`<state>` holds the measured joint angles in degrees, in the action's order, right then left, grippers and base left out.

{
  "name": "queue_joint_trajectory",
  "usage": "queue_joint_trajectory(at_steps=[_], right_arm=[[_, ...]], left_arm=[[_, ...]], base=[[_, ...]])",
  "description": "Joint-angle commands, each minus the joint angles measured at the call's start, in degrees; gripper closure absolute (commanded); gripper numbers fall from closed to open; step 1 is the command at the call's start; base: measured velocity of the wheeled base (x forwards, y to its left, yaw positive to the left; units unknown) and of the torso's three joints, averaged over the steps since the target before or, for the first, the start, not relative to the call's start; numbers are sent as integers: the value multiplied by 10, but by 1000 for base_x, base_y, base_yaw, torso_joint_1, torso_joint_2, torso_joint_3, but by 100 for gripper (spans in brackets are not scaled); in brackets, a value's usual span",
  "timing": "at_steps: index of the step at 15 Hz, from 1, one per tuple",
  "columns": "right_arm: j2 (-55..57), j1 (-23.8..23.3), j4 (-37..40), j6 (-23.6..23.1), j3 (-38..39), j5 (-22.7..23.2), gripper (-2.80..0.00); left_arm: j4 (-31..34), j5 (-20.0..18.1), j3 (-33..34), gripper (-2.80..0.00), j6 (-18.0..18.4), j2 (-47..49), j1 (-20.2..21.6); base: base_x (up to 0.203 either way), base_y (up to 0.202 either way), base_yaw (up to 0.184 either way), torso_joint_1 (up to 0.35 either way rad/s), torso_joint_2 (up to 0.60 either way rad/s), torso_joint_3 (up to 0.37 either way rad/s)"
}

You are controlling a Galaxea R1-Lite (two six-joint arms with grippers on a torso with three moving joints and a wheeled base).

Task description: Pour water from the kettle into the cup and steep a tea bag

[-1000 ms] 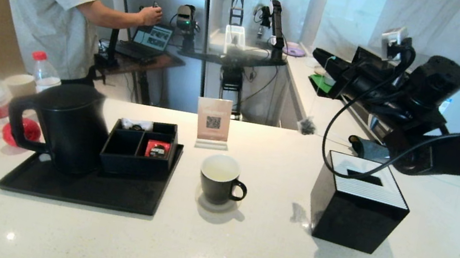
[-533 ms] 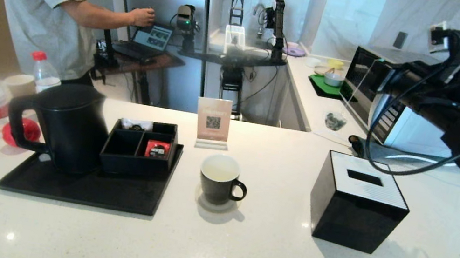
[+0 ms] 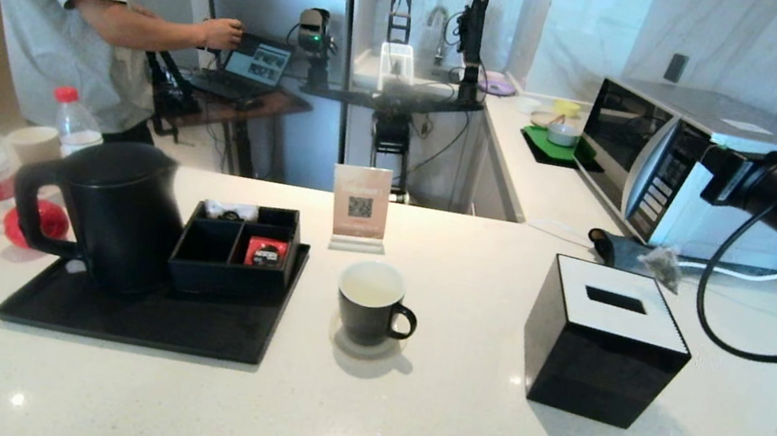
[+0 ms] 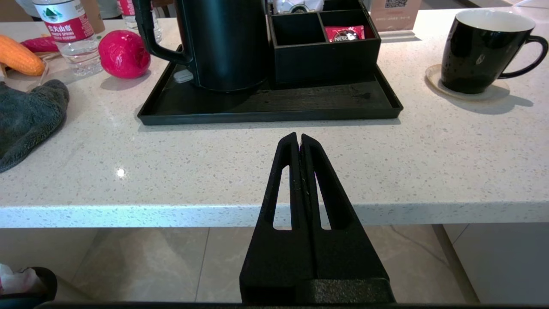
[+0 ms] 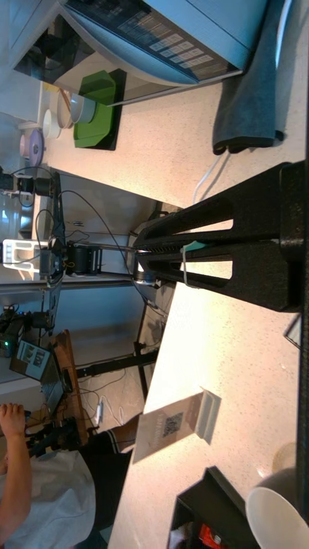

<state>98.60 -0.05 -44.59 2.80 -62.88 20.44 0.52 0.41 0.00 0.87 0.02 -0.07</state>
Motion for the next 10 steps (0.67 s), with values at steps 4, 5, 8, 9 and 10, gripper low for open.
queue_joint_trajectory(at_steps=[4, 5, 8, 9, 10], right_arm=[[-48, -1, -4, 3, 45, 4, 0], [-52, -1, -4, 3, 51, 4, 0], [-70, 6, -5, 0, 93, 3, 0], [-79, 10, -5, 0, 110, 3, 0], [-89, 13, -5, -1, 127, 3, 0]], left_arm=[[0, 0, 0, 0, 0, 0, 0], [0, 0, 0, 0, 0, 0, 0], [0, 0, 0, 0, 0, 0, 0], [0, 0, 0, 0, 0, 0, 0], [0, 0, 0, 0, 0, 0, 0]], base=[[0, 0, 0, 0, 0, 0], [0, 0, 0, 0, 0, 0], [0, 0, 0, 0, 0, 0], [0, 0, 0, 0, 0, 0], [0, 0, 0, 0, 0, 0]])
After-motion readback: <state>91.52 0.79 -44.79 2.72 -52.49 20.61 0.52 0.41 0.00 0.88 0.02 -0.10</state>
